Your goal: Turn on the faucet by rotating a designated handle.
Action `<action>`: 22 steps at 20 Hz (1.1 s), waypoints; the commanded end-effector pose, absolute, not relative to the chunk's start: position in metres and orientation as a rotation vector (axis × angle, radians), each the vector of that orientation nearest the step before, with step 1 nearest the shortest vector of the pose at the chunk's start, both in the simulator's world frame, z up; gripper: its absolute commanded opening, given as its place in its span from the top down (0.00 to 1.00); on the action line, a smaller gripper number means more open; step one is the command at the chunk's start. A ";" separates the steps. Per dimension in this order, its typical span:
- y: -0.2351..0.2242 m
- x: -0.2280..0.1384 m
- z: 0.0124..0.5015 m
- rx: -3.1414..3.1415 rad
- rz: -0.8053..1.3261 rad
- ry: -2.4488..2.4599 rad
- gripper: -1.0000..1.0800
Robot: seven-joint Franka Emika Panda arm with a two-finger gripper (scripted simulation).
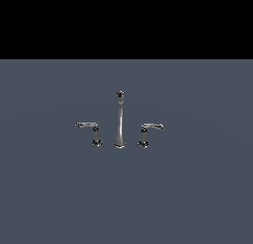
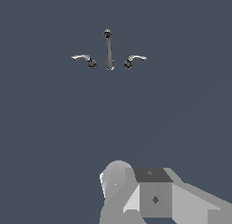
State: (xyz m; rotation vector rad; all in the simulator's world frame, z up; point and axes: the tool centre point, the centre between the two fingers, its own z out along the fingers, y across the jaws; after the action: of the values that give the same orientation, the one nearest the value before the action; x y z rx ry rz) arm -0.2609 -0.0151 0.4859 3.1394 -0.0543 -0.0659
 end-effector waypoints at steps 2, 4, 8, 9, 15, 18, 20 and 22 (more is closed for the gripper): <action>-0.015 -0.261 0.486 3.139 -0.066 -0.055 1.00; -0.014 -0.261 0.485 3.139 -0.066 -0.062 1.00; -0.010 -0.260 0.479 3.138 -0.065 -0.095 1.00; -0.008 -0.260 0.477 3.138 -0.065 -0.107 1.00; 0.006 -0.256 0.460 3.133 -0.063 -0.216 1.00; 0.017 -0.253 0.448 3.126 -0.062 -0.293 1.00; 0.024 -0.250 0.438 3.120 -0.061 -0.353 1.00; 0.033 -0.247 0.428 3.112 -0.060 -0.418 1.00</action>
State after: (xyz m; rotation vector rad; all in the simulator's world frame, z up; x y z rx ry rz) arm -0.2489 0.0266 0.4354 3.1184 -0.3693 -0.0603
